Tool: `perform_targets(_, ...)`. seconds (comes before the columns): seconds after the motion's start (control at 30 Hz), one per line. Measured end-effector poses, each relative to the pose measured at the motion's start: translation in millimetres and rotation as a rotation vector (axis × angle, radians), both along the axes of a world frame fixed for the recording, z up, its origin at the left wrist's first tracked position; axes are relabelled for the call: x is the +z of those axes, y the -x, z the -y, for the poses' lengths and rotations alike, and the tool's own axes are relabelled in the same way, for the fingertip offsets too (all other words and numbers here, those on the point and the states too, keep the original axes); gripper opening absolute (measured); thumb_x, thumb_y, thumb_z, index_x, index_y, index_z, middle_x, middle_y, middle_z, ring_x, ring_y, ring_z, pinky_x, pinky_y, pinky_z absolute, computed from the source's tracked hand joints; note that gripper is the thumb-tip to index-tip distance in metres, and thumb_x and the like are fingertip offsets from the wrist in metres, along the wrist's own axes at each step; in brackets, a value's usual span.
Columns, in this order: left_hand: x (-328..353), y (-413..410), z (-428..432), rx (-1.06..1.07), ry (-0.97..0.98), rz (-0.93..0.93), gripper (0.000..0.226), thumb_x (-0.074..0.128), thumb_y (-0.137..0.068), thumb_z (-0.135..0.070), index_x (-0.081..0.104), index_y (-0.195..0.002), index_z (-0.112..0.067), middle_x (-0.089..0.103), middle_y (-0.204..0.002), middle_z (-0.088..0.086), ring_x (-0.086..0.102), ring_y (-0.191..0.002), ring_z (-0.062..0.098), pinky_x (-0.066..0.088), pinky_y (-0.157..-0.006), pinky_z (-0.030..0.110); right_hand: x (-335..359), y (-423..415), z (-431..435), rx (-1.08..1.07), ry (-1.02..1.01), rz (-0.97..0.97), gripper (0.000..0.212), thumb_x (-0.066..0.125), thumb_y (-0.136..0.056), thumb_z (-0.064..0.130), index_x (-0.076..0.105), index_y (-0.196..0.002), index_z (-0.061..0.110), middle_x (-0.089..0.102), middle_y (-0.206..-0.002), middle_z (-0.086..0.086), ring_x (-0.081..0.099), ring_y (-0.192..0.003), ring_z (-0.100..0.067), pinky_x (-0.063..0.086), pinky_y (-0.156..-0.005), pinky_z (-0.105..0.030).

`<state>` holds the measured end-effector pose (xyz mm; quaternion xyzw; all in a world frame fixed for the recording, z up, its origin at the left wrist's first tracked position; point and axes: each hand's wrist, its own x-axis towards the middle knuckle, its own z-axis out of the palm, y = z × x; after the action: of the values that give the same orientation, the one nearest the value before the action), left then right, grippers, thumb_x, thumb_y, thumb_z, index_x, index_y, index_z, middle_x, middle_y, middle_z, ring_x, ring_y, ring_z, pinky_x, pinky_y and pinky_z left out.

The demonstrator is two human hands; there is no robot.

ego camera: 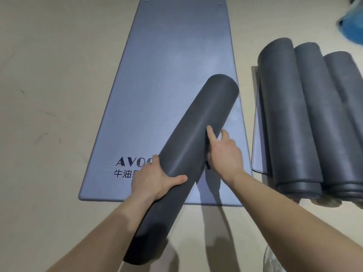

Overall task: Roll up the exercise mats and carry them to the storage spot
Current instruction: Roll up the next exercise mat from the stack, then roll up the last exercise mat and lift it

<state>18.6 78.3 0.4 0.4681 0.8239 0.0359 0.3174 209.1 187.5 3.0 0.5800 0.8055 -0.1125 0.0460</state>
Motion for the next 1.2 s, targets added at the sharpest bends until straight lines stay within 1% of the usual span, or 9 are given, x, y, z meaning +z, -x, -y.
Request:
perform_targets(0.07, -2, -12, -10, 0.017, -0.01, 0.014, 0.095, 0.059, -0.044, -0.093, 0.045, -0.11, -0.027, 0.064, -0.107, -0.004, 0.062, -0.099, 0.026, 0.052, -0.081, 0.042, -9, -13, 16, -0.267, 0.292, -0.381, 0.068, 0.044, -0.104, 0.041, 0.01, -0.162, 0.036, 0.061, -0.13, -0.008, 0.062, -0.106, -0.034, 0.051, -0.086, -0.042)
perform_targets(0.13, -4, -27, -22, 0.004, -0.016, 0.034, 0.097, 0.059, -0.043, -0.094, 0.045, -0.112, -0.027, 0.065, -0.105, -0.004, 0.063, -0.101, 0.027, 0.053, -0.083, 0.042, -8, -19, 23, -0.407, 0.532, -0.69, 0.079, 0.049, -0.099, 0.056, 0.003, -0.162, 0.044, 0.057, -0.141, 0.006, 0.059, -0.123, -0.025, 0.048, -0.104, -0.042)
perform_targets(0.27, -6, -76, -60, -0.014, -0.09, 0.235, 0.087, 0.066, -0.06, -0.084, 0.049, -0.124, -0.027, 0.069, -0.113, -0.007, 0.064, -0.106, 0.026, 0.053, -0.087, 0.041, -5, -41, -9, -0.516, 0.455, -0.857, 0.086, 0.059, -0.096, 0.049, 0.005, -0.163, 0.04, 0.047, -0.153, 0.005, 0.053, -0.123, -0.015, 0.042, -0.104, -0.032)
perform_targets(0.5, -22, -160, -170, 0.021, -0.211, 0.535, 0.103, 0.061, -0.08, -0.075, 0.015, -0.162, -0.032, 0.046, -0.157, -0.002, 0.048, -0.138, 0.028, 0.044, -0.11, 0.04, 5, -91, -127, -0.519, 0.252, -0.49, 0.069, 0.04, -0.1, 0.044, 0.009, -0.161, 0.045, 0.04, -0.155, -0.014, 0.054, -0.124, -0.035, 0.046, -0.099, -0.044)
perform_targets(0.7, -31, -209, -219, 0.035, -0.206, 0.586, 0.092, 0.058, -0.095, -0.059, 0.003, -0.163, -0.03, 0.037, -0.162, 0.006, 0.041, -0.144, 0.03, 0.037, -0.11, 0.034, -2, -121, -172, -0.51, 0.098, -0.288, 0.062, 0.032, -0.102, 0.04, 0.013, -0.161, 0.043, 0.04, -0.154, -0.014, 0.052, -0.126, -0.037, 0.04, -0.091, -0.045)
perform_targets(0.87, -44, -233, -236, -0.009, -0.135, 0.68, 0.096, 0.056, -0.091, -0.061, -0.005, -0.162, -0.036, 0.034, -0.163, 0.007, 0.04, -0.145, 0.03, 0.039, -0.115, 0.047, -4, -138, -178, -0.575, 0.058, -0.219, 0.058, 0.033, -0.105, 0.041, 0.016, -0.16, 0.043, 0.035, -0.158, -0.013, 0.049, -0.129, -0.042, 0.043, -0.098, -0.05)
perform_targets(0.97, -45, -225, -229, -0.06, -0.101, 0.756, 0.09, 0.059, -0.096, -0.054, 0.002, -0.163, -0.035, 0.035, -0.163, 0.005, 0.038, -0.147, 0.027, 0.035, -0.114, 0.033, -1, -141, -163, -0.571, -0.028, -0.107, 0.055, 0.045, -0.101, 0.034, 0.034, -0.155, 0.032, 0.035, -0.157, -0.015, 0.043, -0.132, -0.044, 0.041, -0.101, -0.052)
perform_targets(1.1, -53, -138, -159, -0.14, -0.183, 0.341, 0.073, 0.054, -0.096, -0.058, 0.026, -0.16, -0.035, 0.049, -0.154, 0.002, 0.047, -0.14, 0.023, 0.041, -0.11, 0.037, -12, -106, -94, -0.194, -0.335, -0.146, 0.044, 0.061, -0.089, 0.021, 0.064, -0.131, 0.012, 0.058, -0.136, -0.016, 0.056, -0.114, -0.042, 0.046, -0.09, -0.048)
perform_targets(1.2, -59, -59, -71, -0.326, -0.062, 0.003, 0.078, 0.063, -0.086, -0.062, 0.036, -0.154, -0.033, 0.044, -0.155, -0.001, 0.039, -0.142, 0.023, 0.041, -0.109, 0.039, -34, -64, -14, 0.076, 0.153, -0.165, 0.046, 0.054, -0.097, 0.04, 0.056, -0.14, 0.022, 0.049, -0.145, -0.006, 0.047, -0.127, -0.032, 0.044, -0.097, -0.044)
